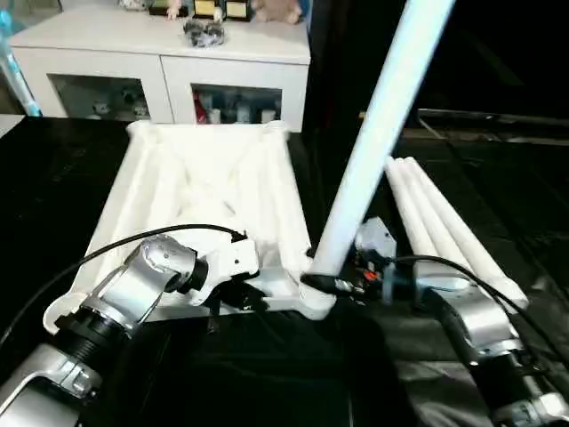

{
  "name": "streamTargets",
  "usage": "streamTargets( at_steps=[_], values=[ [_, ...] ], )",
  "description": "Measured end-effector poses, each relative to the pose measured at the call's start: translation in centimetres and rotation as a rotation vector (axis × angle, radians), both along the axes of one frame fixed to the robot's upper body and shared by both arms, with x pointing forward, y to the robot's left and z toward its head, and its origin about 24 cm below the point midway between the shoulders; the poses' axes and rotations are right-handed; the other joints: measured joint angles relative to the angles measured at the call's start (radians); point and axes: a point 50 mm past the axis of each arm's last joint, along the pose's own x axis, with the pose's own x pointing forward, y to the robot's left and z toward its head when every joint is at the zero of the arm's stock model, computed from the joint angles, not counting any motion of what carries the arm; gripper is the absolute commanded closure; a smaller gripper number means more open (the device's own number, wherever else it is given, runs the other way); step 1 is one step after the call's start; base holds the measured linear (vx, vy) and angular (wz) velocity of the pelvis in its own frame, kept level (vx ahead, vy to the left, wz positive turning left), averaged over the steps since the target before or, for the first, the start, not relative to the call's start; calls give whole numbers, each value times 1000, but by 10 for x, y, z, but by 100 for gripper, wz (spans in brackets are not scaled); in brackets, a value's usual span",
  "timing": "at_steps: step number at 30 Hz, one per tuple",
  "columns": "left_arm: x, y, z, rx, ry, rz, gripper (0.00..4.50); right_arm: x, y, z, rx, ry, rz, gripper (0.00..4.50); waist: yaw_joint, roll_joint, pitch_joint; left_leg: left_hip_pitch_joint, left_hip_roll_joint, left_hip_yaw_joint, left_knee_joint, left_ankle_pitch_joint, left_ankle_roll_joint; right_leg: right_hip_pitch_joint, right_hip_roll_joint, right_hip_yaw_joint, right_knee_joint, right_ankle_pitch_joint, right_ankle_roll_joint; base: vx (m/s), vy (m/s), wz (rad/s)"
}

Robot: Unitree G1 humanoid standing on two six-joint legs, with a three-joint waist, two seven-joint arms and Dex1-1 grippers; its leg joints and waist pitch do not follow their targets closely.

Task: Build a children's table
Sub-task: Insert table leg to table base, then rotate leg to tighten

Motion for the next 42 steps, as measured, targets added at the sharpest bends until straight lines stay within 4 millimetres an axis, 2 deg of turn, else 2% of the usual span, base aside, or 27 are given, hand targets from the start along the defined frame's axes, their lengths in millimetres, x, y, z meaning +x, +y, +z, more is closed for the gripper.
streamTargets(
  at_steps=[4, 20, 23, 26, 28, 30, 31, 35, 37, 42],
  values=[
    [2, 0, 2, 9, 4, -22, 450, -2, 0, 2, 1, -5, 26, 259, 8, 1, 0, 1, 0, 1, -4, -2, -1, 0, 0, -1, 0, -5, -3, 0, 0, 0],
    [5, 0, 0, 22, 19, -14, 450, -4, 4, -2, 4, -18, 6, 259, 8, 6, -1, 5, 0, 2, -7, -2, -1, 5, 0, -1, 0, -7, -3, 0, 0, 0],
    [4, 7, -1, 12, 35, 76, 450, -1, 13, -6, 49, -25, -89, 259, -3, 9, 0, 13, 0, 2, -7, -2, -2, 8, 0, -1, 0, -9, 1, 0, 0, 0],
    [-4, 10, -4, -5, 12, 198, 450, 5, 22, -10, 81, -30, -207, 259, -26, 10, 2, 18, 0, 2, -8, -2, -2, 7, -1, 0, 0, -9, 1, -18, 5, -7],
    [-10, 7, -6, -27, 7, 282, 450, 13, 26, -12, 96, -21, -294, 259, -46, 9, 4, 20, -3, -1, -8, -4, -4, 7, -9, -8, 0, -10, 2, -51, 19, -23],
    [-12, 1, -8, -55, 6, 359, 450, 20, 28, -13, 103, -15, -376, 259, -59, 7, 6, 20, -4, -4, -7, -4, -4, 5, -14, -14, -2, -10, 2, -37, 30, -21],
    [-14, -4, -9, -81, 8, 415, 450, 26, 30, -13, 102, -16, -423, 259, -68, 6, 6, 21, -4, -5, -7, -4, -4, 4, -18, -22, -5, -10, 2, 0, 0, 0],
    [-13, -20, -10, -118, -14, 586, 450, 42, 41, -12, 98, -17, -581, 259, -79, 7, 11, 20, -3, -12, -7, -4, -3, 3, -23, -38, -18, -10, 2, 0, 0, 0],
    [-16, -25, -10, -123, -13, 631, 450, 45, 45, -12, 100, -14, -617, 259, -88, 3, 14, 18, -4, -19, -7, -4, -3, 5, -24, -43, -27, -10, 2, 0, 0, 0],
    [-15, -29, -10, -123, -32, 653, 450, 47, 45, -12, 93, -18, -625, 259, -89, -3, 15, 19, -7, -20, -9, -5, -1, 5, -24, -43, -32, -9, 1, 0, 0, 0]
  ],
)
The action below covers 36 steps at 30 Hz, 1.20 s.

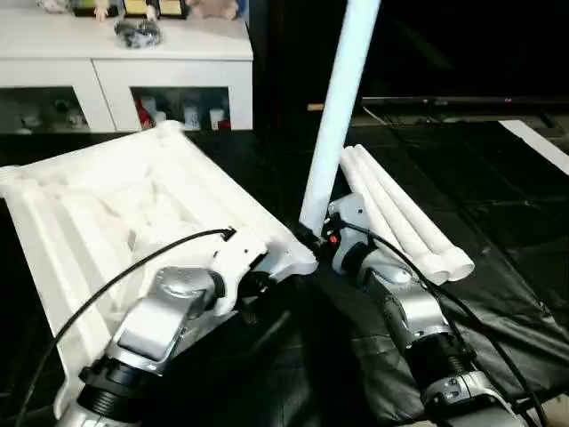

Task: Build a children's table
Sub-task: Rotate leg to tighten

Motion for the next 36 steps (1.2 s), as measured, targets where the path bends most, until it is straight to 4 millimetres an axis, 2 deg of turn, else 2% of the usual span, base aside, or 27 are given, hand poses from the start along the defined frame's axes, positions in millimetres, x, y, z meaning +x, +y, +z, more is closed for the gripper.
streamTargets(
  at_steps=[7, 9, 15, 19, 24, 26, 29, 32, 36],
  values=[
    [1, 2, 1, 24, -16, 1, 450, 3, 3, 0, 3, 4, -5, 259, 0, -1, 1, 1, 0, 1, -4, 0, 0, -2, 0, 0, 0, 1, -1, 0, 0, 0],
    [2, 4, 1, 34, -22, -1, 450, 3, 2, 1, 4, 3, -7, 203, 0, 2, 2, 1, 0, 0, -5, 0, 0, -2, 0, 0, 0, 1, -1, 0, 0, 0],
    [4, 0, 3, 30, -42, -46, 450, 1, -3, -7, 26, 48, -27, 151, 17, 5, 4, -3, -3, 3, -6, 0, 0, -8, 0, 6, 0, 7, -3, 0, 0, 0],
    [7, 2, 6, 41, -74, -111, 450, -8, -11, -16, 40, 76, -37, 116, 33, 7, 5, -10, -5, 7, -6, 0, 0, -16, 0, 13, 1, 35, -2, 0, 0, 0],
    [9, 1, 9, 35, -88, -170, 450, -21, -26, -18, 34, 59, -21, 82, 50, 11, 6, -18, -2, 12, -8, 0, 0, -22, 0, 13, 2, 39, -2, 0, 0, 0],
    [12, 4, 11, 44, -99, -176, 450, -31, -34, -26, 59, 103, -28, 63, 48, 12, 6, -21, -1, 15, -8, 0, 1, -25, 0, 14, 2, 39, -2, 0, 0, 0],
    [13, 9, 13, 55, -111, -198, 450, -40, -45, -27, 80, 113, -10, 38, 48, 14, 8, -25, -1, 17, -7, -1, 2, -30, -1, 15, 2, 39, -3, 0, 0, 0],
    [15, 13, 12, 63, -111, -212, 450, -44, -54, -18, 77, 77, 19, 6, 45, 15, 8, -24, 0, 18, -7, 0, 2, -30, 0, 15, 3, 40, -3, 0, 0, 0],
    [15, 14, 12, 67, -108, -250, 450, -49, -60, -8, 52, 32, 79, 1, 48, 15, 8, -24, 2, 20, -6, 0, 1, -29, 0, 14, 3, 40, -3, 0, 0, 0]
  ],
)
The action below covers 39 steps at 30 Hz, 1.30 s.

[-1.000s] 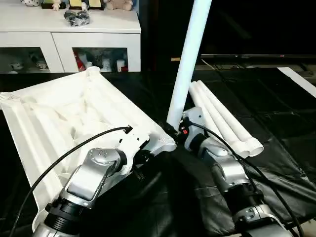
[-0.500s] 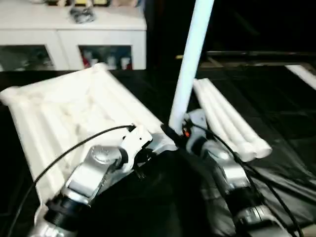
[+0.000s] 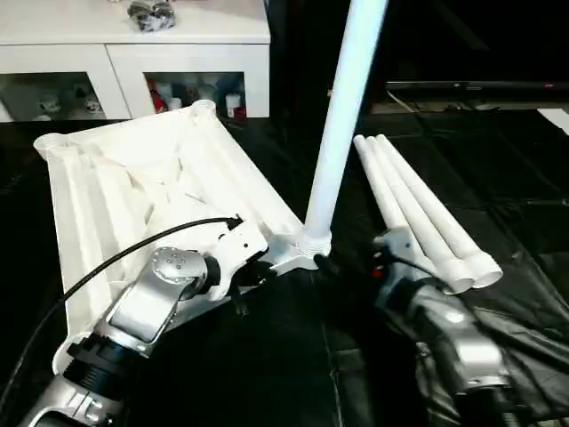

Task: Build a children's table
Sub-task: Rotate leg to tighten

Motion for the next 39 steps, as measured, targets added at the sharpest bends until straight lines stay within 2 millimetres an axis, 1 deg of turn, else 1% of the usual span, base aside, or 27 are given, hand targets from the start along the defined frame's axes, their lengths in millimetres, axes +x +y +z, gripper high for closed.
streamTargets(
  at_steps=[4, 6, 11, 13, 16, 19, 21, 24, 27, 29, 31, 34, 37, 38, 39],
  values=[
    [1, 6, 1, 23, 5, -61, 450, -3, -12, 9, -64, -20, 90, 1, 8, 0, 0, -1, 0, 1, 2, 0, 0, 0, 0, 0, 0, 0, 0, 0, 0, 0],
    [1, 7, 1, 26, 6, -80, 450, -4, -14, 12, -75, -31, 122, 1, 10, 0, 0, -1, 0, 1, 2, 0, 0, 0, 0, 0, 1, 0, 0, 0, 0, 0],
    [0, 9, 0, 28, 20, -155, 450, -7, -21, 18, -137, -20, 259, 1, 27, 0, 0, -1, 1, 1, 6, 0, 1, 0, 0, 0, 4, 0, 0, 0, 0, 0],
    [-2, 10, 0, 31, 28, -182, 450, -7, -25, 20, -151, -18, 276, 1, 32, 0, 0, -1, 2, 1, 7, 0, 1, 0, 0, 0, 5, 0, 0, 0, 0, 0],
    [-4, 12, 0, 38, 41, -243, 450, -5, -22, 25, -161, -13, 359, 1, 34, 0, 0, -1, 2, 1, 12, 0, 1, 0, -1, 0, 10, 0, 1, 0, 0, 0],
    [-6, 17, 1, 56, 63, -326, 450, -3, -25, 32, -205, -16, 441, 1, 39, 0, 0, -1, 3, 1, 14, 0, 1, 0, -1, 0, 14, -1, 1, 0, 0, 0],
    [-6, 17, 2, 73, 69, -371, 450, 0, -22, 35, -227, -31, 481, 1, 42, 0, 0, -1, 3, 1, 15, 0, 1, 0, -1, 0, 15, 0, 1, 0, 0, 0],
    [-8, 15, 2, 86, 74, -445, 450, 2, -15, 33, -248, -30, 551, 1, 49, 0, 0, -1, 4, 2, 16, 0, 1, 1, -1, 0, 16, 0, 0, 0, 0, 0],
    [-10, 14, 2, 89, 76, -487, 450, 3, -7, 30, -242, -24, 609, 1, 52, 0, 0, -1, 4, 2, 18, 0, 1, 1, -2, 0, 16, 0, 0, 0, 0, 0],
    [-10, 13, 3, 89, 76, -499, 450, 3, -6, 29, -243, -15, 630, 35, 53, 0, 0, -2, 4, 2, 18, 0, 1, 1, -2, 0, 16, 0, 0, 0, 0, 0],
    [-10, 13, 3, 91, 77, -502, 450, 4, -5, 30, -243, -10, 651, 39, 53, 0, 0, -2, 4, 2, 18, 0, 1, 1, -2, 0, 17, 0, 0, 0, 0, 0],
    [-9, 13, 2, 92, 77, -503, 450, 4, -4, 29, -247, -4, 673, 72, 53, 0, 0, -2, 4, 2, 20, 0, 1, 1, -2, 0, 19, -1, 0, 0, 0, 0],
    [-9, 13, 2, 94, 72, -510, 450, 2, -2, 25, -253, 11, 703, 82, 53, 0, 0, -2, 5, 2, 21, 0, 1, 1, -2, 0, 20, -1, 0, 0, 0, 0],
    [-9, 14, 2, 95, 70, -512, 450, 3, 0, 25, -252, 8, 714, 108, 53, 0, 0, -2, 5, 2, 21, 0, 1, 1, -2, 0, 20, -1, 0, 0, 0, 0],
    [-8, 14, 2, 97, 69, -513, 450, 3, 0, 24, -254, 11, 723, 117, 53, 0, 0, -2, 5, 2, 22, 0, 1, 1, -2, 0, 20, -1, 0, 0, 0, 0]
  ],
)
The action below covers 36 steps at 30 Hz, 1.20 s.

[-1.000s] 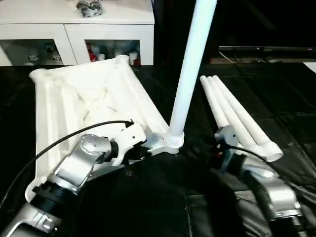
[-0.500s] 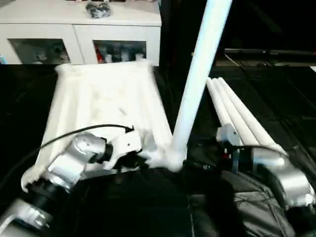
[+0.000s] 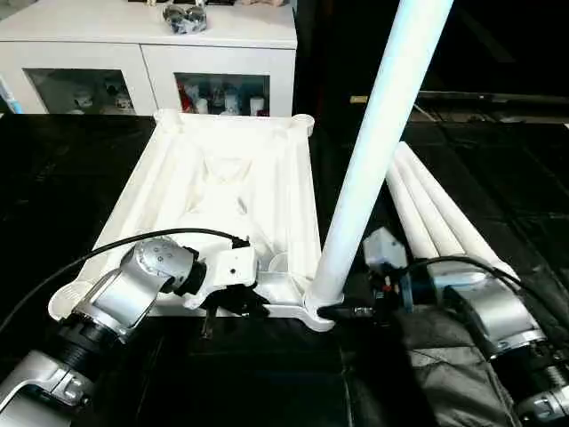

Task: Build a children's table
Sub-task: Rotate leg to tighten

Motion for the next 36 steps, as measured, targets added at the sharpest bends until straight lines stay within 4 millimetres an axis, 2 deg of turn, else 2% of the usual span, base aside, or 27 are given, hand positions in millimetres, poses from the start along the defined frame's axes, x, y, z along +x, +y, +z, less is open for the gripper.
streamTargets(
  at_steps=[3, 4, 8, 18, 23, 26, 27, 30, 33, 34, 36],
  values=[
    [0, 0, 0, 2, 4, -12, 450, 0, 0, -1, -9, -4, 16, 128, 2, 0, 0, 0, 0, 0, 1, 0, 0, 0, 0, 0, 0, 0, 0, 0, 0, 0],
    [0, 0, 0, 3, 5, -14, 450, 0, 1, -1, -10, -4, 22, 151, 2, 0, 0, 0, 0, 0, 1, 0, 0, 0, 0, 0, 0, 0, 0, 0, 0, 0],
    [0, 1, 0, 3, 5, -17, 450, 0, 1, -1, -8, -2, 25, 171, 1, 0, 0, 0, 0, 0, 2, 0, 0, 0, 0, 0, 2, 0, 0, 0, 0, 0],
    [1, 2, -1, 1, 9, -7, 450, 1, 2, -3, 9, 21, 15, 177, 0, 0, 0, 1, 1, 0, 5, 0, 0, 0, 0, 0, 6, -1, 0, 0, 0, 0],
    [0, 0, -3, -38, 48, 71, 450, -8, 5, -10, 64, 59, -81, 178, 0, 3, -2, 3, 1, 0, 5, 0, 0, 1, 0, 0, 6, -1, 0, 0, 0, 0],
    [0, 0, -7, -59, 66, 165, 450, -10, 7, -17, 98, 76, -192, 178, -6, 4, -2, 10, 1, 0, 6, 0, 0, 8, 0, 0, 7, -4, 4, 0, 0, 0],
    [-1, -1, -8, -68, 70, 201, 450, -10, 8, -19, 110, 77, -235, 178, -10, 3, -2, 12, 1, 0, 6, 0, -1, 8, 0, 0, 7, -4, 5, 0, 0, 0],
    [-4, -6, -13, -108, 75, 354, 450, -7, 15, -26, 158, 84, -436, 178, -37, 4, -2, 20, 0, -1, 7, 0, -1, 12, -2, -1, 7, -5, 6, 0, 0, 0],
    [-5, -13, -17, -145, 86, 479, 450, 4, 25, -30, 175, 89, -584, 178, -68, 4, -2, 24, 0, -10, 5, -1, -1, 14, -3, -12, -5, -5, 6, -43, 19, -19],
    [-4, -15, -18, -150, 78, 553, 450, 12, 35, -30, 188, 96, -660, 178, -84, 4, -1, 22, 1, -17, 6, -1, -1, 15, -3, -19, -11, -5, 6, -40, 23, -19],
    [-1, -17, -17, -150, 62, 641, 450, 24, 49, -30, 185, 102, -752, 178, -105, 7, 1, 16, 1, -34, 8, -2, -3, 15, -3, -36, -24, -5, 6, -67, 33, -26]
  ],
)
